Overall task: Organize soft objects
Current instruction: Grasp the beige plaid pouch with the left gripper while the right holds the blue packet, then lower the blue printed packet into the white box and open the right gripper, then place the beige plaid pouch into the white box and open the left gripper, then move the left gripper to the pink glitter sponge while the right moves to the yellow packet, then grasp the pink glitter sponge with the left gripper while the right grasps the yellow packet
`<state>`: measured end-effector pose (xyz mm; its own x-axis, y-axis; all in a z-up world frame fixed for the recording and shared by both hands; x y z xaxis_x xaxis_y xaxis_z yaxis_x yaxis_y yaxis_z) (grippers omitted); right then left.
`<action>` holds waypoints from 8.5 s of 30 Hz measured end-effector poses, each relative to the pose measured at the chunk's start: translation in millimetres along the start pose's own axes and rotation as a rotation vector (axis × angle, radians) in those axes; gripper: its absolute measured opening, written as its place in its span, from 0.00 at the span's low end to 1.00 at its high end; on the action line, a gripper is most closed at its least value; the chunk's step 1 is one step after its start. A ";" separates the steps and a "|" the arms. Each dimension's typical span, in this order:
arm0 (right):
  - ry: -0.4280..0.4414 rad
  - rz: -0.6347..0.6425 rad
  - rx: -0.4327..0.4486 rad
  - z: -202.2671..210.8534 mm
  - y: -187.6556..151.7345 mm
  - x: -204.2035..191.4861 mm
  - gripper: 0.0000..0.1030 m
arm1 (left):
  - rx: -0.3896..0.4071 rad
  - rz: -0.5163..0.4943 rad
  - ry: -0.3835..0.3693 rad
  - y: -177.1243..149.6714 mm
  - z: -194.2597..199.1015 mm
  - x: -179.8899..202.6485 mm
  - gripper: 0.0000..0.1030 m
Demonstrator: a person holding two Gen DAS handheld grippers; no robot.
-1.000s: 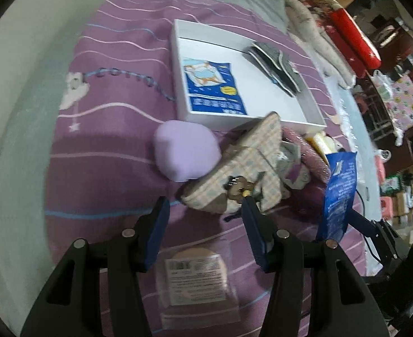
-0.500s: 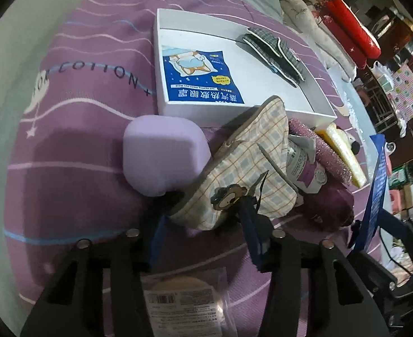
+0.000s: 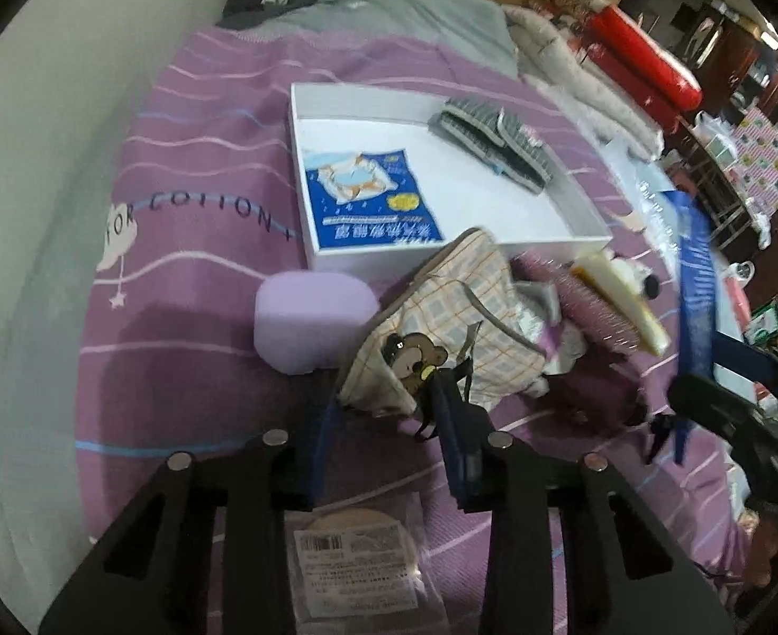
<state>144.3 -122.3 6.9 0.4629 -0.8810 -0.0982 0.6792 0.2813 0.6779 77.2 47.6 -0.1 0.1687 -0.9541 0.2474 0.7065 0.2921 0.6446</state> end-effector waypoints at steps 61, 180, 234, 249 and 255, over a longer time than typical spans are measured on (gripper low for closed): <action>0.260 -0.011 -0.170 -172.2 71.8 -18.4 0.89 | 0.259 0.016 -0.211 131.5 50.0 37.4 0.04; 0.180 -0.074 0.103 -48.0 34.7 28.6 0.79 | 0.128 -0.085 0.235 54.1 -30.7 60.7 0.49; 0.329 -0.391 0.014 -102.6 -21.6 93.9 0.99 | -0.019 -0.105 -0.018 13.6 -62.4 126.6 0.49; 0.408 -0.448 -0.030 -98.2 -23.6 107.8 0.84 | -0.111 -0.108 -0.075 13.2 -79.6 144.3 0.64; 0.426 -0.477 -0.037 -92.3 -26.0 116.8 0.75 | -0.144 -0.178 -0.029 10.0 -85.3 147.6 0.60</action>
<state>233.3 -197.3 -89.4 0.2852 -0.6862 -0.6692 0.8824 -0.0846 0.4629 167.7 -96.0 -18.8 0.0141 -0.9868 0.1612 0.8145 0.1049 0.5707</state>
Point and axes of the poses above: each gripper's, at about its wrist camera, not at the fingertips, and z roughly against the way its jaws point, x to its right, y to its top, the point moved 9 cm from there along -z, roughly the way its jaws point, and after that the axes turned 13 degrees about x, right-handed, at the moved point
